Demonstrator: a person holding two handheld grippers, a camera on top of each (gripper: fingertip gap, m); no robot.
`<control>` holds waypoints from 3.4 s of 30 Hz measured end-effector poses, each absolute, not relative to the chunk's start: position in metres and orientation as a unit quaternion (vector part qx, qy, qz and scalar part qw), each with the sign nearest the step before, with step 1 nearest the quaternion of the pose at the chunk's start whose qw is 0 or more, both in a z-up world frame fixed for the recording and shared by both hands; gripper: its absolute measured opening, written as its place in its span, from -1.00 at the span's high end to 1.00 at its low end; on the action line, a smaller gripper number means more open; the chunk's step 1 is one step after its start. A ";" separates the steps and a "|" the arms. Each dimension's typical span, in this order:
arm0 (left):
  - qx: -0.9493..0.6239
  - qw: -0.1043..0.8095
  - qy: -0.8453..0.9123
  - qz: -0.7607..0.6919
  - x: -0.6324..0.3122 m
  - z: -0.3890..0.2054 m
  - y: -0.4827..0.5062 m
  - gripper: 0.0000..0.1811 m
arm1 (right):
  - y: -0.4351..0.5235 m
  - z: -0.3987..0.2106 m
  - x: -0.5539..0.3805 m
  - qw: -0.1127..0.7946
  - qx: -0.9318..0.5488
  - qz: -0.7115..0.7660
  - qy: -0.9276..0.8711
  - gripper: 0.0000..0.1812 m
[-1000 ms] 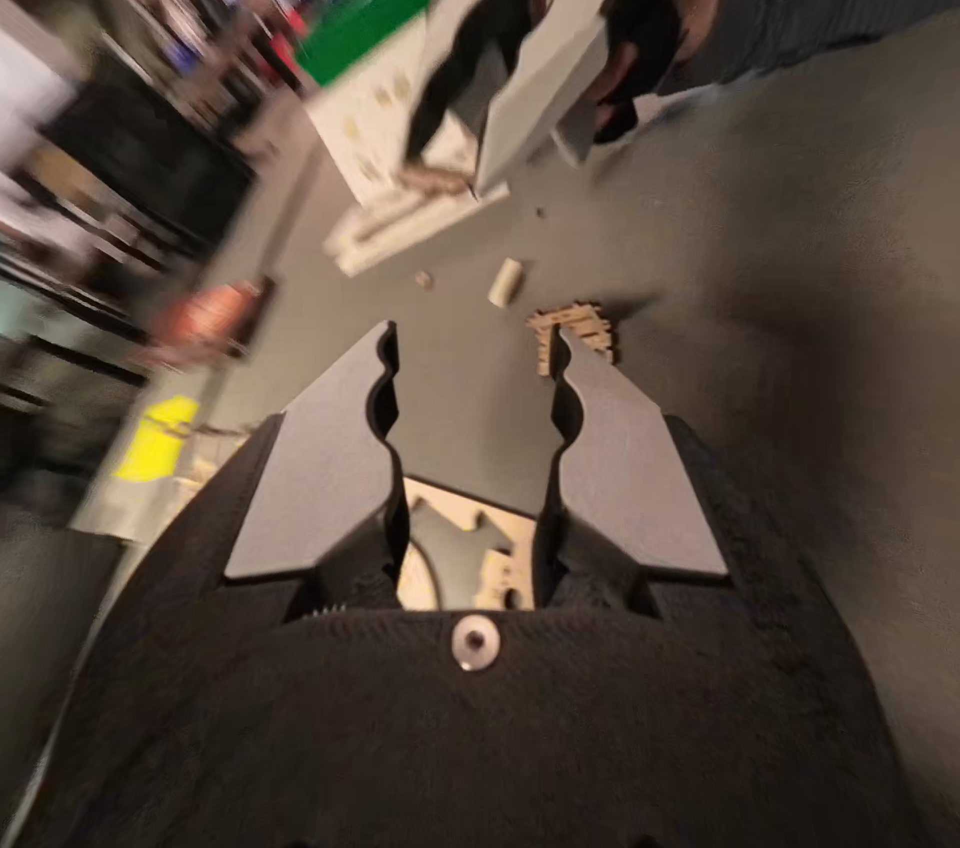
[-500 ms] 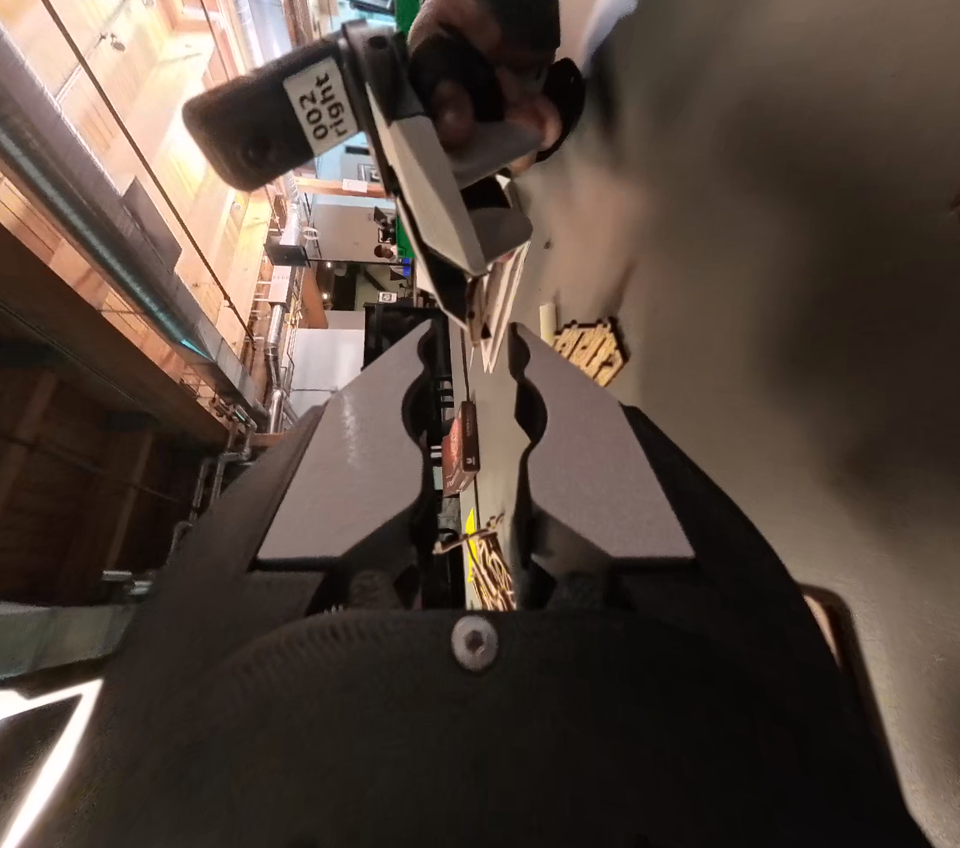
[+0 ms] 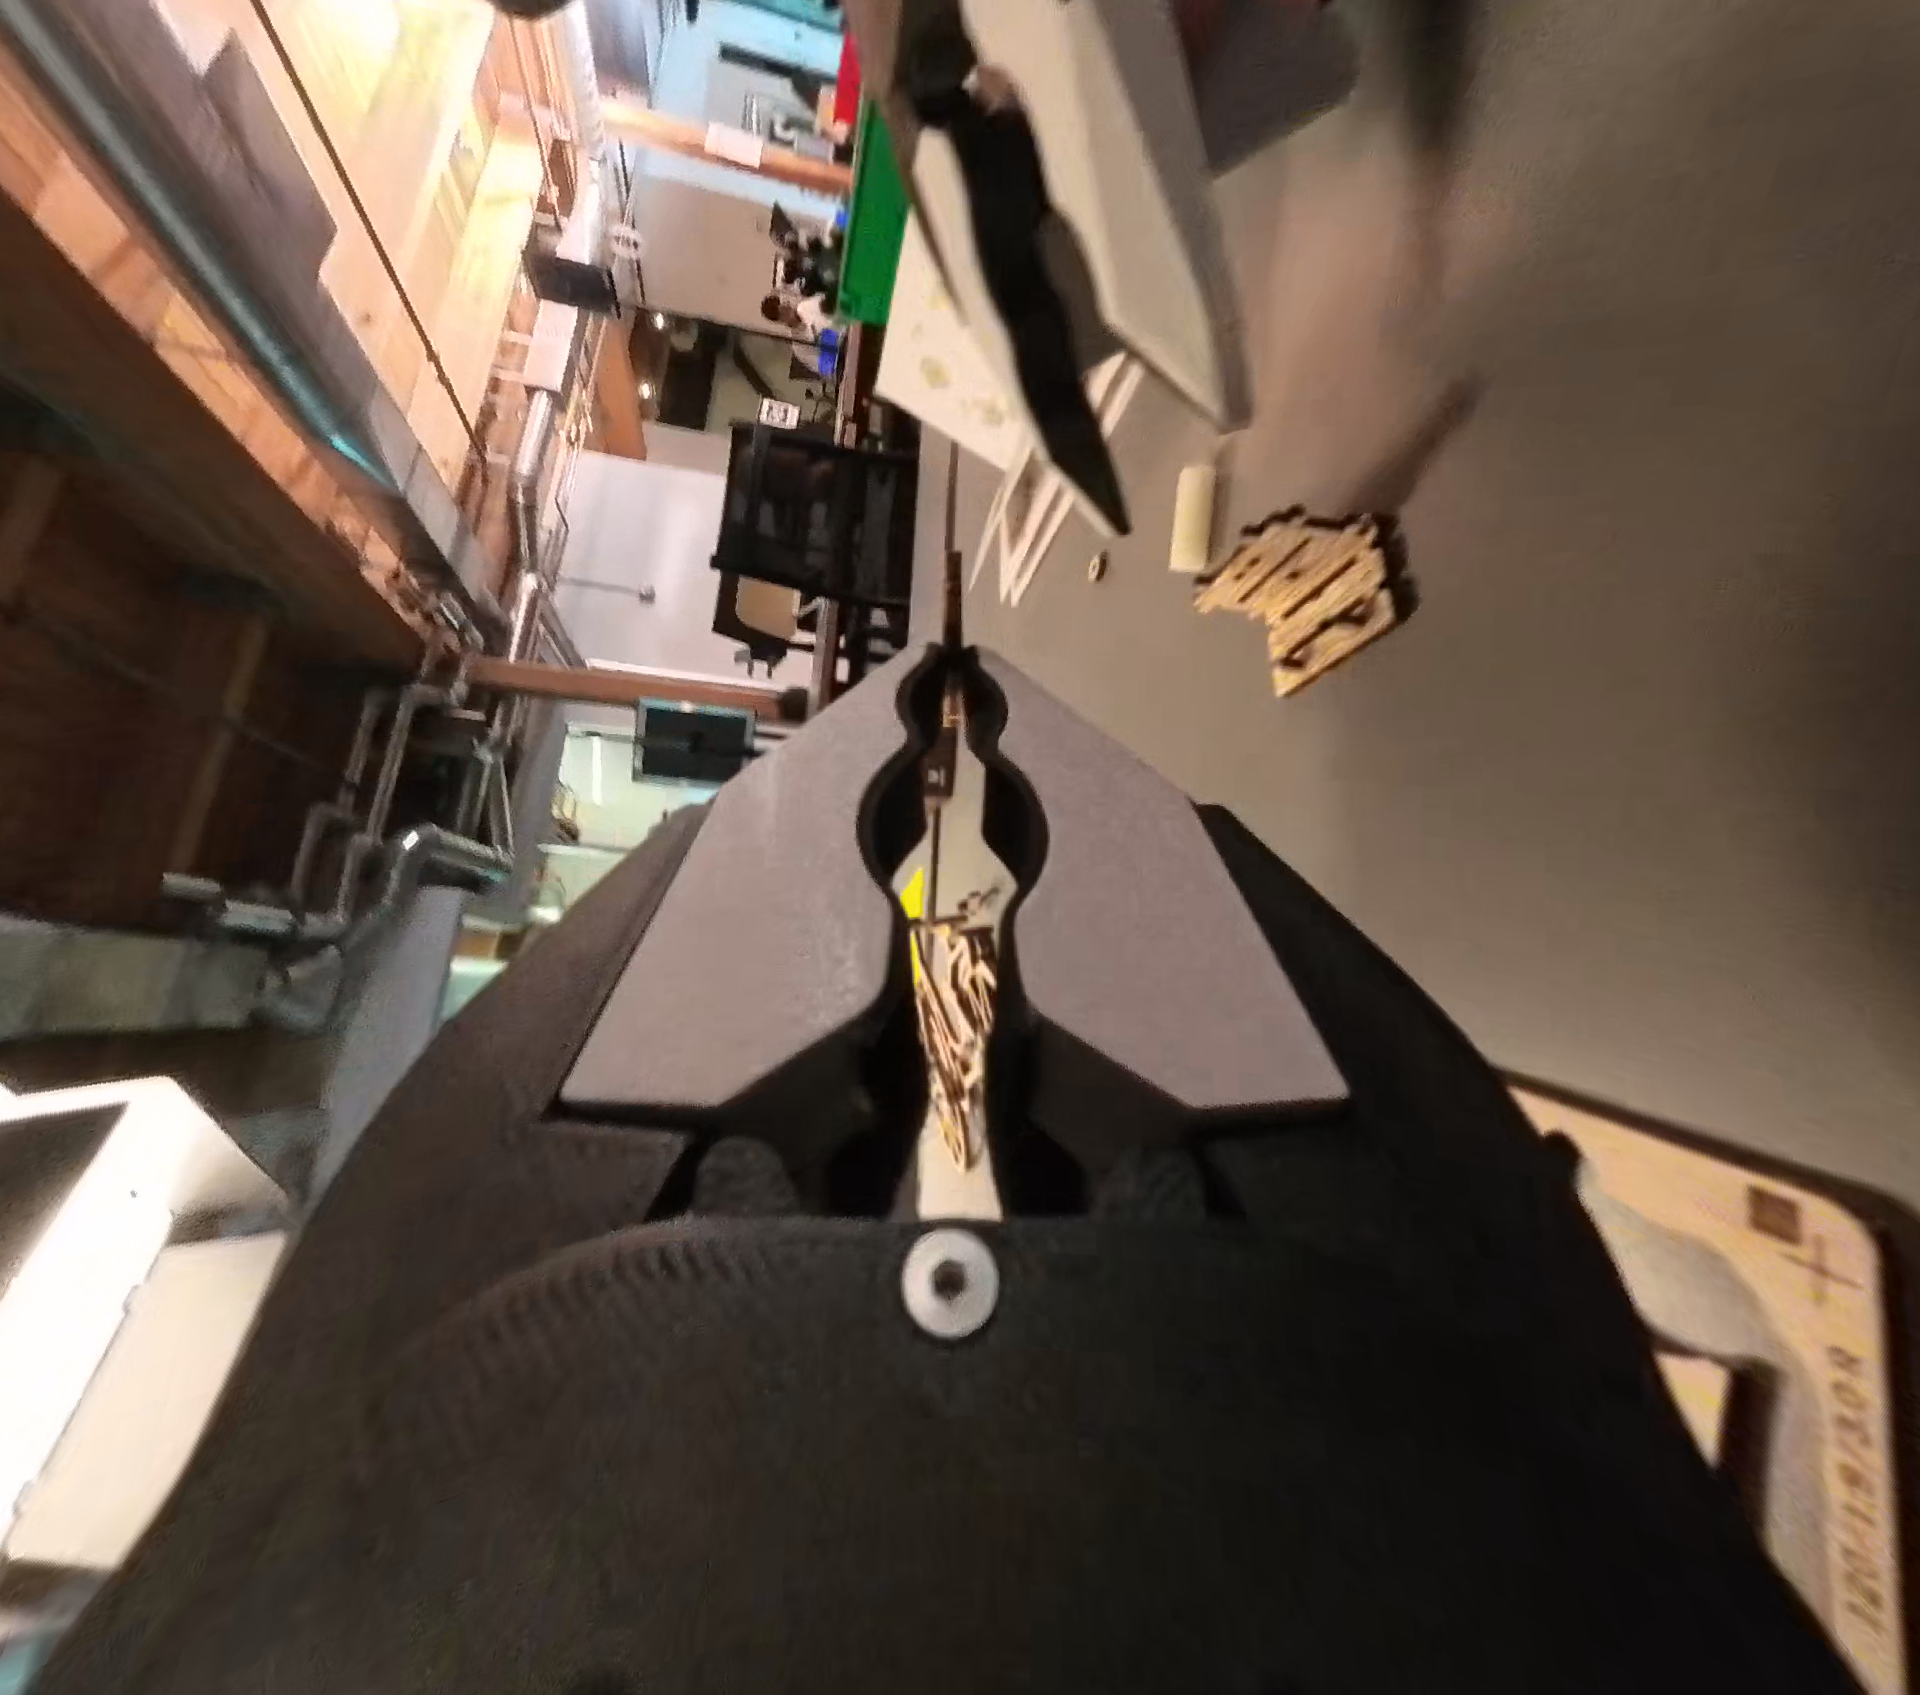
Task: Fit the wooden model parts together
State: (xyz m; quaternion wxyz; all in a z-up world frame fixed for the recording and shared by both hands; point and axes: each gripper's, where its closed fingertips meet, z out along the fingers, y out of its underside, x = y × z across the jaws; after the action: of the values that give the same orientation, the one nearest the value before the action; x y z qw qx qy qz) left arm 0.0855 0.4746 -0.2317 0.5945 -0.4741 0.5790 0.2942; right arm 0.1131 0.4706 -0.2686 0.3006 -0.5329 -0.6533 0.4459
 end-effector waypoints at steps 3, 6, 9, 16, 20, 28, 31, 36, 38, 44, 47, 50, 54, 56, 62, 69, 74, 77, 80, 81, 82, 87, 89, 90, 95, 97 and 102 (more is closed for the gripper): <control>-0.498 0.594 0.551 0.307 0.070 -0.229 0.483 0.99 | 0.481 -0.281 0.112 0.296 -0.613 0.410 -0.607 0.47; -0.520 0.592 0.532 0.311 0.061 -0.230 0.490 0.99 | 0.482 -0.289 0.116 0.319 -0.675 0.359 -0.560 0.57; -0.528 0.595 0.519 0.313 0.057 -0.227 0.492 0.99 | 0.471 -0.288 0.115 0.344 -0.695 0.337 -0.534 0.69; -0.522 0.596 0.521 0.318 0.059 -0.227 0.490 0.99 | 0.466 -0.297 0.103 0.345 -0.730 0.300 -0.509 0.81; -0.524 0.598 0.518 0.315 0.058 -0.226 0.490 0.99 | 0.475 -0.301 0.105 0.355 -0.738 0.252 -0.516 0.99; -0.576 0.616 0.473 0.254 0.050 -0.224 0.496 0.99 | 0.495 -0.274 0.155 0.221 -0.666 0.032 -0.712 0.99; -0.598 0.618 0.460 0.222 0.050 -0.225 0.497 0.99 | 0.491 -0.265 0.178 0.074 -0.617 -0.044 -0.782 0.99; -0.630 0.620 0.436 0.172 0.048 -0.227 0.498 0.99 | 0.490 -0.276 0.185 -0.076 -0.566 -0.118 -0.812 0.99; -0.643 0.616 0.427 0.157 0.046 -0.229 0.499 0.99 | 0.490 -0.283 0.185 -0.104 -0.562 -0.125 -0.811 0.99; -0.665 0.610 0.411 0.130 0.041 -0.233 0.502 0.99 | 0.488 -0.289 0.173 -0.105 -0.587 -0.089 -0.798 0.85; -0.671 0.606 0.409 0.122 0.041 -0.236 0.502 0.99 | 0.485 -0.279 0.167 -0.065 -0.607 -0.042 -0.791 0.70; -0.675 0.602 0.411 0.115 0.042 -0.238 0.502 0.99 | 0.480 -0.264 0.164 0.018 -0.623 0.055 -0.780 0.52; -0.685 0.604 0.400 0.073 0.047 -0.237 0.500 0.99 | 0.477 -0.261 0.166 0.180 -0.601 0.224 -0.746 0.37; -0.696 0.605 0.385 0.030 0.053 -0.235 0.499 0.99 | 0.475 -0.268 0.170 0.246 -0.576 0.282 -0.727 0.36; -0.711 0.604 0.342 -0.111 0.065 -0.230 0.492 0.99 | 0.472 -0.290 0.172 0.288 -0.573 0.333 -0.691 0.38; -0.723 0.589 0.303 -0.197 0.068 -0.231 0.492 0.99 | 0.471 -0.299 0.167 0.277 -0.570 0.350 -0.689 0.72; -0.728 0.591 0.277 -0.212 0.068 -0.230 0.495 0.99 | 0.478 -0.283 0.150 0.314 -0.591 0.372 -0.643 0.72; -0.730 0.593 0.257 -0.222 0.069 -0.229 0.497 0.99 | 0.490 -0.256 0.126 0.386 -0.608 0.372 -0.586 0.72; -0.736 0.597 0.219 -0.233 0.068 -0.228 0.501 0.99 | 0.496 -0.241 0.103 0.444 -0.606 0.337 -0.568 0.73; -0.739 0.597 0.209 -0.233 0.066 -0.228 0.502 0.99 | 0.497 -0.240 0.096 0.454 -0.601 0.325 -0.572 0.72; -0.746 0.593 0.201 -0.228 0.064 -0.230 0.504 0.99 | 0.496 -0.240 0.091 0.458 -0.597 0.318 -0.577 0.72; -0.813 0.523 0.197 -0.165 0.052 -0.251 0.507 0.99 | 0.497 -0.255 0.086 0.413 -0.625 0.320 -0.580 0.72; -0.840 0.482 0.214 -0.124 0.049 -0.265 0.504 0.99 | 0.496 -0.263 0.089 0.390 -0.629 0.325 -0.588 0.72; -0.851 0.465 0.222 -0.106 0.049 -0.272 0.502 0.99 | 0.495 -0.268 0.092 0.379 -0.630 0.322 -0.597 0.72; -0.871 0.420 0.241 -0.084 0.061 -0.293 0.495 0.99 | 0.482 -0.289 0.096 0.318 -0.629 0.314 -0.636 0.72; -0.872 0.416 0.249 -0.066 0.063 -0.297 0.494 0.99 | 0.478 -0.295 0.095 0.302 -0.628 0.313 -0.645 0.72; -0.873 0.411 0.255 -0.059 0.067 -0.303 0.492 0.98 | 0.475 -0.300 0.094 0.291 -0.620 0.312 -0.658 0.72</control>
State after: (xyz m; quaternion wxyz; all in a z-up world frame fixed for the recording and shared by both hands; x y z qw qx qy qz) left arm 0.0666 0.4921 -0.3027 0.4112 -0.8731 0.2553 -0.0587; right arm 0.0936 0.4746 -0.2997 0.2908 -0.6201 -0.6583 0.3125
